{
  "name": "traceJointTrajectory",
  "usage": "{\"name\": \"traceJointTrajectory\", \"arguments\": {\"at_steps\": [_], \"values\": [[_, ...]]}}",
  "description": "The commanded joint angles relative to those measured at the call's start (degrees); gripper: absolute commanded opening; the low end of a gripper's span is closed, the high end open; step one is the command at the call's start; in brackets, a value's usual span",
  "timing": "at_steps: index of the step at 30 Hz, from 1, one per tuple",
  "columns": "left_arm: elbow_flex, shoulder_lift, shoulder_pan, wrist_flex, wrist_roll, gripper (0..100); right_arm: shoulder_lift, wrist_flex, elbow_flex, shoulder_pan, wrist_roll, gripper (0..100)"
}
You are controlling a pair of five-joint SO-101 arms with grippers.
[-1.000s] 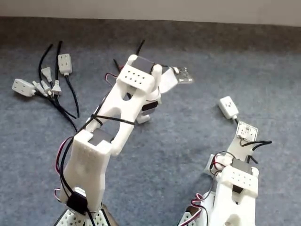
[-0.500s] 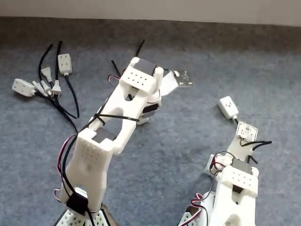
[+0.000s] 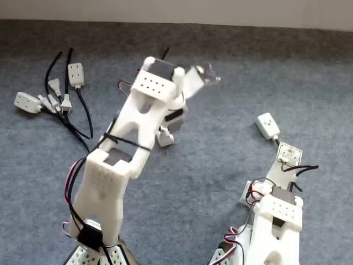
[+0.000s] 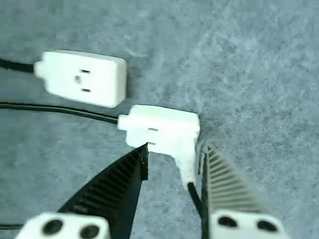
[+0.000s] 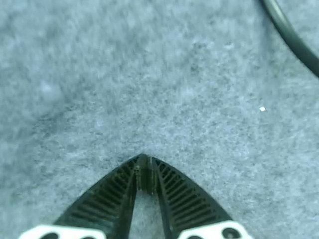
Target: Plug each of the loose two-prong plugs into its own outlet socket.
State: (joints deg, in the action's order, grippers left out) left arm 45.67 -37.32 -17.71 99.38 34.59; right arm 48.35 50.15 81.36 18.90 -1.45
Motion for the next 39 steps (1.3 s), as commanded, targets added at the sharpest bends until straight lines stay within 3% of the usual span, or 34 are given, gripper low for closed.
{"name": "traceJointTrajectory", "arguments": {"at_steps": [1, 11, 15, 19, 26, 32, 39], "values": [[6.02, 9.45, 0.92, 0.97, -1.85, 23, 0.40, -2.77, 0.04, -0.13, -0.09, 0.9], [25.89, 36.79, 1.54, 0.62, -10.02, 25, 0.40, -2.77, -0.04, -0.13, 2.29, 0.9], [27.91, 45.05, 4.88, 0.97, -16.53, 25, 0.40, -2.77, -0.04, -3.21, 3.43, 1.0], [26.33, 49.10, 12.44, 1.41, -25.58, 25, 0.40, -2.86, -0.40, -7.69, 3.52, 1.8], [4.97, 61.67, 17.80, 1.49, -27.16, 25, 0.40, -2.68, -9.10, -17.45, 3.43, 17.2], [-15.78, 78.64, 18.68, 0.97, -27.25, 25, 0.40, -2.51, -20.35, -25.10, 3.43, 22.2], [-46.73, 97.63, 18.33, -11.16, -30.51, 25, 0.31, -2.95, -26.86, -36.18, 3.08, 23.3]]}}
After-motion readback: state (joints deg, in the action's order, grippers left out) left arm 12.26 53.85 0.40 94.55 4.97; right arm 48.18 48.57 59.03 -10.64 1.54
